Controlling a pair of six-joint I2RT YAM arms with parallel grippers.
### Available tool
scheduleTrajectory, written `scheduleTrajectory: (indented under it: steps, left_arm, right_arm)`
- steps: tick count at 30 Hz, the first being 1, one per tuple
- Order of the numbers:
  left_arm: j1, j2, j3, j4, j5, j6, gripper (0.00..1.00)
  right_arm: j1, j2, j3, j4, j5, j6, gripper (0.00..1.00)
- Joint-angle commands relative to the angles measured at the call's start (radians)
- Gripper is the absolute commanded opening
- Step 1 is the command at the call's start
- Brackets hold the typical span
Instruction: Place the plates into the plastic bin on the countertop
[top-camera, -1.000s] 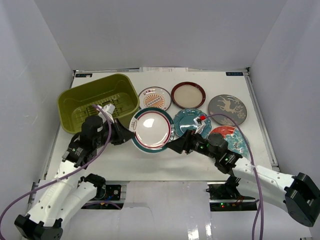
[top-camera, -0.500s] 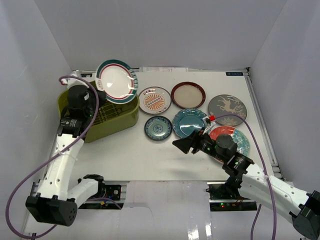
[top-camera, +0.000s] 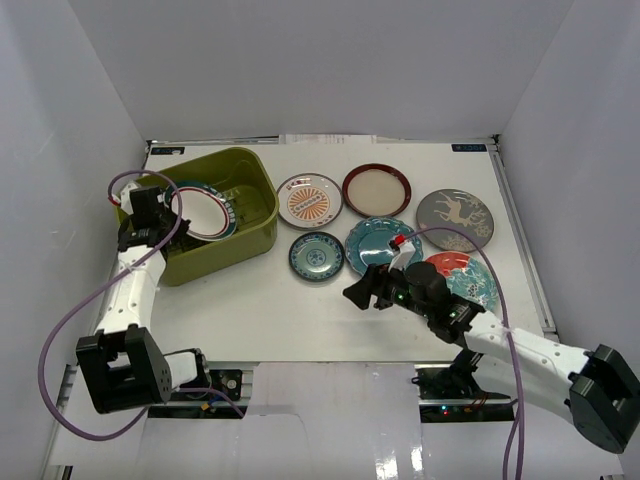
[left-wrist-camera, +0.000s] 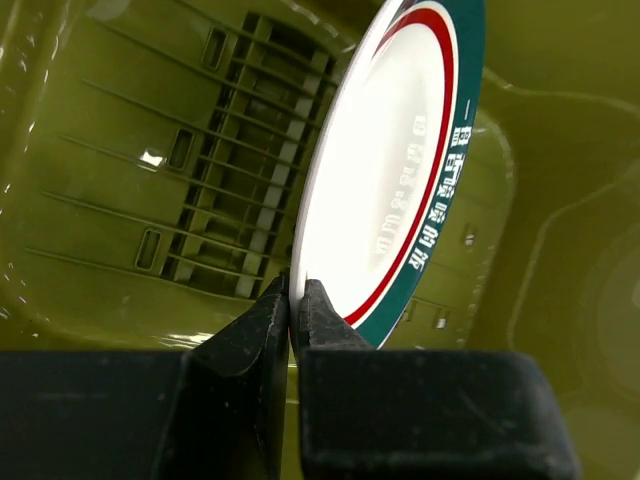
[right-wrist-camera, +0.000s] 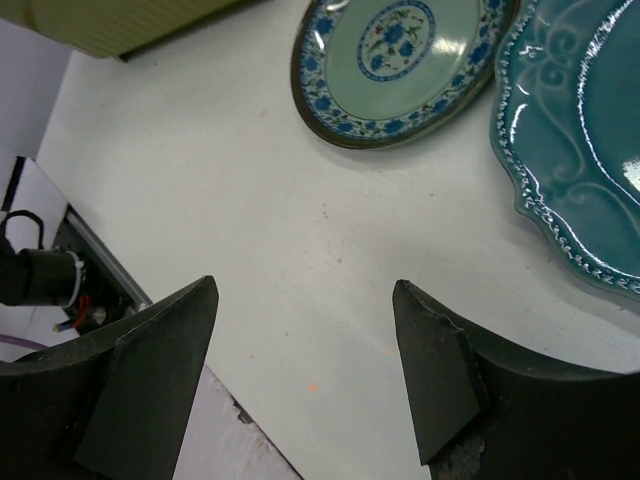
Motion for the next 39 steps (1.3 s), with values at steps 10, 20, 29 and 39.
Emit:
scheduleTrajectory:
  steps: [10,20,29,39]
  left_arm:
    - [0.006,0.013,-0.051,0.029,-0.046,0.08,0.44]
    - [0.006,-0.07,-0.08,0.041,0.014,0.074,0.85]
    - [-0.047,-0.338,-0.037,0.132,0.247,0.118,0.9]
    - [-0.24,-0.404,0.066,-0.135,0.786,0.201,0.87]
  right_arm:
    - [-0.002,0.38,0.105,0.278,0.26,0.099,0.74]
    - [-0.002,0.679,0.145,0.459,0.332,0.355,0.57]
    - [-0.002,0.842,0.214,0.498,0.358,0.47,0.49]
    - [0.009,0.703,0.093,0.602,0.28,0.446,0.08]
